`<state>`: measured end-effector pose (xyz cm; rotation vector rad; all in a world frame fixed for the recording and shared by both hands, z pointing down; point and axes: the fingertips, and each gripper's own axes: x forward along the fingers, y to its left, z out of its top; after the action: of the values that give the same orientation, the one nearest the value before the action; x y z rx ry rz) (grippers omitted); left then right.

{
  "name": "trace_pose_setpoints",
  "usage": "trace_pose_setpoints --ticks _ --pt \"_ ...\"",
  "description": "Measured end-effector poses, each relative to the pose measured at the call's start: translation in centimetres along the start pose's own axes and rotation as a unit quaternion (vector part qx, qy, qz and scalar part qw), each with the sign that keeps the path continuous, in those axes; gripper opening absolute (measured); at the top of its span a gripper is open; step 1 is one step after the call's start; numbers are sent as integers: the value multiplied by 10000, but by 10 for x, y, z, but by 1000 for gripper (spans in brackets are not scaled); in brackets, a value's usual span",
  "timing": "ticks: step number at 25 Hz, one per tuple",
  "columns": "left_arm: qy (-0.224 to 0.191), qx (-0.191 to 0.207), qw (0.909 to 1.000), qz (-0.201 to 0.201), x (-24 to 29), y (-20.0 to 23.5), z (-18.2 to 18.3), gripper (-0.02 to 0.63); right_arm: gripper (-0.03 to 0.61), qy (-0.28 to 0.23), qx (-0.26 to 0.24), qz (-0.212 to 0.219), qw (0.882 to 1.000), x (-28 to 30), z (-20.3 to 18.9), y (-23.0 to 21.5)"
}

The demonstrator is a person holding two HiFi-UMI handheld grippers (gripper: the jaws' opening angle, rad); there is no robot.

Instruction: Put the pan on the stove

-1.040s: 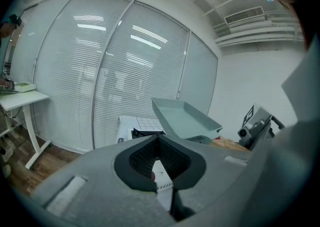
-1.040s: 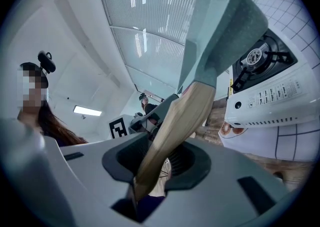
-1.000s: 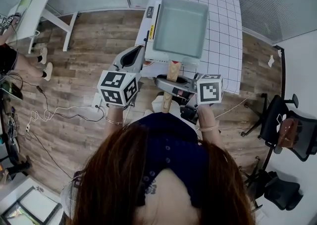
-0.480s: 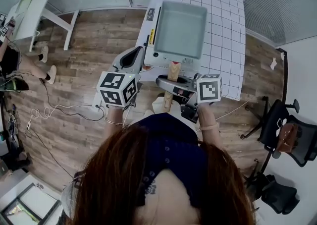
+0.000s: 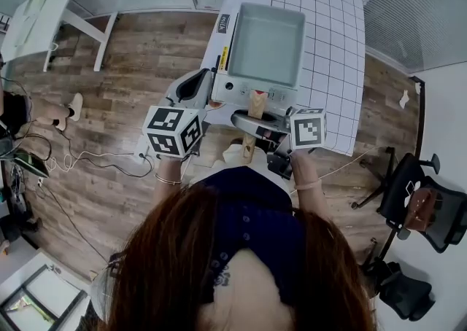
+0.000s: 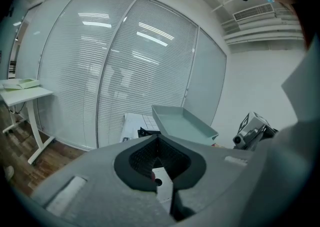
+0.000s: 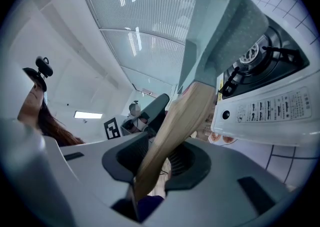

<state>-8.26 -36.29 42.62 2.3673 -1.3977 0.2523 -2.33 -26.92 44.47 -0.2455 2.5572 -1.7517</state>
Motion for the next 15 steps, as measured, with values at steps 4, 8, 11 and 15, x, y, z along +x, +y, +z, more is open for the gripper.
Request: trace_pose_setpoints --ticks 4,8,11,15 --pt "6 -22 10000 28 6 3 0 11 121 15 61 48 10000 1 5 -6" --pt "32 -29 10000 30 11 5 -1 11 121 38 109 9 9999 1 8 -17" --pt "66 -50 10000 50 13 7 -3 11 121 32 169 -2 9999 0 10 -24" --pt "117 -78 9999 80 17 10 -6 11 121 32 207 -5 9998 0 13 -34"
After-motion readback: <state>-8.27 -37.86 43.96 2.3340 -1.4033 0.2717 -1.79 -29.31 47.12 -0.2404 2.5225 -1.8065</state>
